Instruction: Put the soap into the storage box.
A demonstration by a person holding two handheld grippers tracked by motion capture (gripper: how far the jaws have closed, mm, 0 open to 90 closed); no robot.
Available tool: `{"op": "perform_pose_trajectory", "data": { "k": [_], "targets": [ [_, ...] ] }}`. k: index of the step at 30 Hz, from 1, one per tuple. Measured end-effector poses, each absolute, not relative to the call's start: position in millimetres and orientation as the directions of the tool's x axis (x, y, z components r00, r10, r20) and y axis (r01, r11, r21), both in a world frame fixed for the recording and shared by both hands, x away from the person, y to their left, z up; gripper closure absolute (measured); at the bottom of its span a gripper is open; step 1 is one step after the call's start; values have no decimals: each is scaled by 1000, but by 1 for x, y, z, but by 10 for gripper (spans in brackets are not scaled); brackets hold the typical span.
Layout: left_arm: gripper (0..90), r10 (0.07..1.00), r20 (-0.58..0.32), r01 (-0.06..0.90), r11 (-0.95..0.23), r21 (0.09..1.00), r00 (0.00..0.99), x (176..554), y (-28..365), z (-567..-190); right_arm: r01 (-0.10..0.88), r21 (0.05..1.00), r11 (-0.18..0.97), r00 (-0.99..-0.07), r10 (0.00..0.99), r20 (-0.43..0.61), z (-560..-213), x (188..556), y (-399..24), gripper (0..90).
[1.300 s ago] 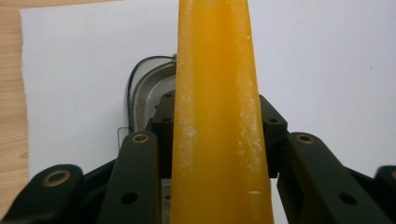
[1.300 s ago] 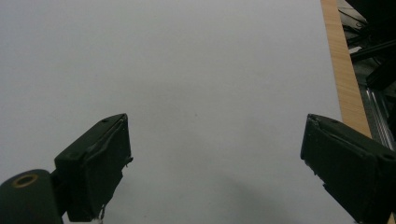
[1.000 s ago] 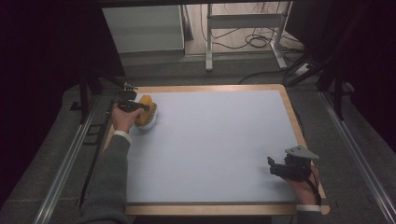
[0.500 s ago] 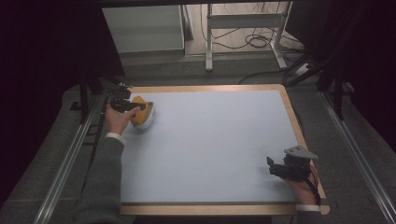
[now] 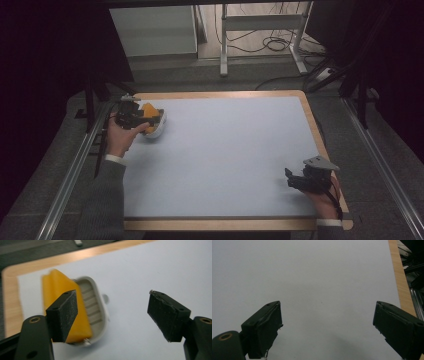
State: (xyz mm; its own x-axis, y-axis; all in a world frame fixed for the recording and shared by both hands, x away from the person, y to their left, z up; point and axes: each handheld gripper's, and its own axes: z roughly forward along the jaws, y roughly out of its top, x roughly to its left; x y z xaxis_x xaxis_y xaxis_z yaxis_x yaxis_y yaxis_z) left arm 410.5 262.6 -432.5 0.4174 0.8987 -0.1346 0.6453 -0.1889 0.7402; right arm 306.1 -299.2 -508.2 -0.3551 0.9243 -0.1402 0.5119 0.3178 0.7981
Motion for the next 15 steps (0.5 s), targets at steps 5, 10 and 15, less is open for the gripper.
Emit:
{"op": "perform_pose_trajectory", "data": {
  "k": [5, 10, 15],
  "targets": [
    [238, 880, -143, 644, -211, 735, 452, 392, 258, -447, 510, 801, 314, -352, 926, -139, -507, 306, -300, 86],
    [230, 860, -157, 653, -237, 720, 485, 373, 254, -462, 515, 798, 314, -351, 926, -138, -509, 306, -300, 86],
    [236, 850, -160, 640, -241, 730, 503, 354, 251, -470, 514, 798, 315, -353, 926, -138, -508, 306, -299, 86]
  ]
}}
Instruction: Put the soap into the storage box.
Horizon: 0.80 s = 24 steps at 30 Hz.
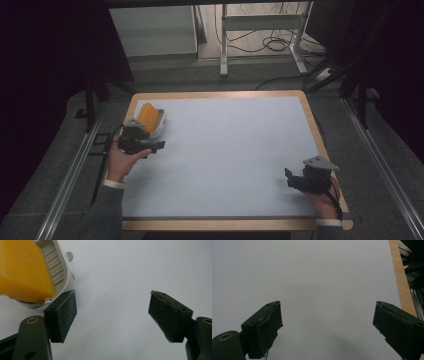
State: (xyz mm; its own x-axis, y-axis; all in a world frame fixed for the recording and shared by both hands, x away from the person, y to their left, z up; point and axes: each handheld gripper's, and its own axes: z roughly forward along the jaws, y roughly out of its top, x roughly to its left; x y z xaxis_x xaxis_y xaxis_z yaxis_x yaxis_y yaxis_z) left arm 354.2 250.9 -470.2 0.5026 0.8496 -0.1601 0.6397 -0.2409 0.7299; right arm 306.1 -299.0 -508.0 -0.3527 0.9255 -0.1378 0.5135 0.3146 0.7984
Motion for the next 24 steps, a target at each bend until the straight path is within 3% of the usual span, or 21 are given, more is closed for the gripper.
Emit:
{"op": "perform_pose_trajectory", "data": {
  "k": [13, 24],
  "targets": [
    [232, 826, -242, 655, -189, 732, 510, 313, 254, -489, 514, 798, 315, -352, 926, -139, -508, 307, -300, 86],
    [220, 819, -238, 670, -221, 709, 521, 312, 248, -502, 521, 791, 321, -351, 925, -144, -510, 308, -298, 86]
  ]
}}
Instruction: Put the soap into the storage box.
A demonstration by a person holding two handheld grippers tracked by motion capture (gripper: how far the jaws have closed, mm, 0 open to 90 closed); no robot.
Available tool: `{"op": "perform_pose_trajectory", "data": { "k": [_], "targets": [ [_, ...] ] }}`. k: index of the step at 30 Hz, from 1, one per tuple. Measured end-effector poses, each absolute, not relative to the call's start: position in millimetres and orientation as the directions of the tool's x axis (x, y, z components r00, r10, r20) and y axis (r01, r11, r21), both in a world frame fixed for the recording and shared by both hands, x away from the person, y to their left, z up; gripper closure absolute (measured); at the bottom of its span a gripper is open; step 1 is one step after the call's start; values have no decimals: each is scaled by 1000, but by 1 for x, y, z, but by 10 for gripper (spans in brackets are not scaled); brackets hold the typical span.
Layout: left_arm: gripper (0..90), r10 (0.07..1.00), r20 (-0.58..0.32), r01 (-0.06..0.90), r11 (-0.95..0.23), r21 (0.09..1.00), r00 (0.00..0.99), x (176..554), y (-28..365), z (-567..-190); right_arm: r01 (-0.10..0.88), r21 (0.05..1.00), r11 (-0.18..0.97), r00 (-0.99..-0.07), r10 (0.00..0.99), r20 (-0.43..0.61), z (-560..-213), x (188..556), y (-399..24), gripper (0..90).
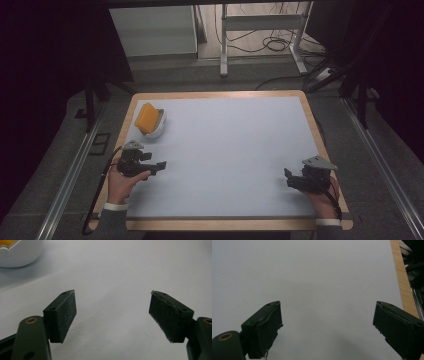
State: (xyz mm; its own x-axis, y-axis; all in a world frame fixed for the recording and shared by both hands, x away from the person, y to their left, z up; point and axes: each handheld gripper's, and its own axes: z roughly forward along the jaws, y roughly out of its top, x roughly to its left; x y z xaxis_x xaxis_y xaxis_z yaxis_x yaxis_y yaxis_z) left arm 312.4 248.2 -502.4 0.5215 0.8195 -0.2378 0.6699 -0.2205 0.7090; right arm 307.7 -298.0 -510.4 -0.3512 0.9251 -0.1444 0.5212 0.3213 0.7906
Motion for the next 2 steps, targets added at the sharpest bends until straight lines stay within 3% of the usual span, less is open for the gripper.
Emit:
{"op": "perform_pose_trajectory", "data": {
  "k": [2],
  "targets": [
    [215, 818, -233, 670, -229, 706, 526, 312, 248, -503, 520, 792, 321, -351, 925, -145, -510, 308, -298, 86]
  ]
}}
